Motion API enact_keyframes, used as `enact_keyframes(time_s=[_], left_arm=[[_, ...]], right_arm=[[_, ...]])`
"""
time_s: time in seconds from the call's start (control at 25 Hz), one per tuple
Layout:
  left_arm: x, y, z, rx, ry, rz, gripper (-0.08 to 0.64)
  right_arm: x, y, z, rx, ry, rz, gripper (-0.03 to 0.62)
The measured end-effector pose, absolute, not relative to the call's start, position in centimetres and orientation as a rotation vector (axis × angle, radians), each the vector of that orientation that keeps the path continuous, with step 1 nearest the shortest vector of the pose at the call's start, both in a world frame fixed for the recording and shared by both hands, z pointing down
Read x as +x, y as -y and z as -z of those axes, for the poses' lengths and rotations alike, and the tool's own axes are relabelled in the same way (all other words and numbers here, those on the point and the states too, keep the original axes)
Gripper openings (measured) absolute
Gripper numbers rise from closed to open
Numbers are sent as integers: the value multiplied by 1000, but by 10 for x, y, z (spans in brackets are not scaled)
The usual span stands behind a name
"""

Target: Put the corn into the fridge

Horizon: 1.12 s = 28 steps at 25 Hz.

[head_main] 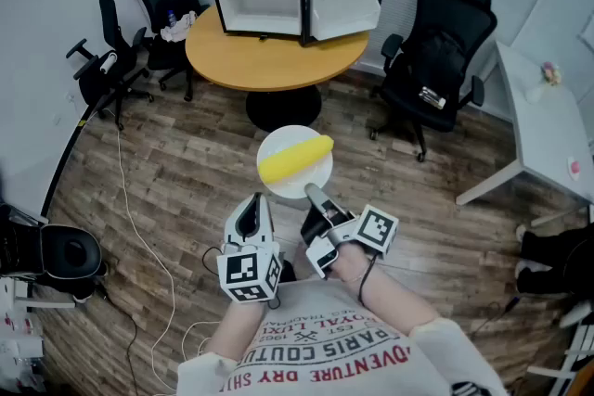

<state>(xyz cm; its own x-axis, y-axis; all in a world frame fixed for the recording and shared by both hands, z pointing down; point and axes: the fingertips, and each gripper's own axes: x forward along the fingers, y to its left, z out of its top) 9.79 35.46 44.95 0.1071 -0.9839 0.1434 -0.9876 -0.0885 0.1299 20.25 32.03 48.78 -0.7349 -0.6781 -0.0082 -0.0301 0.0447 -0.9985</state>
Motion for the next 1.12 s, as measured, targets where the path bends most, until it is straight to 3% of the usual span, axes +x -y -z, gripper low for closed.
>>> enact_keyframes(time_s=[1.12], left_arm=[[87,-325,-464,2176,1917,48,31]], right_arm=[[199,-289,-509,-747,-1829,1803,40]])
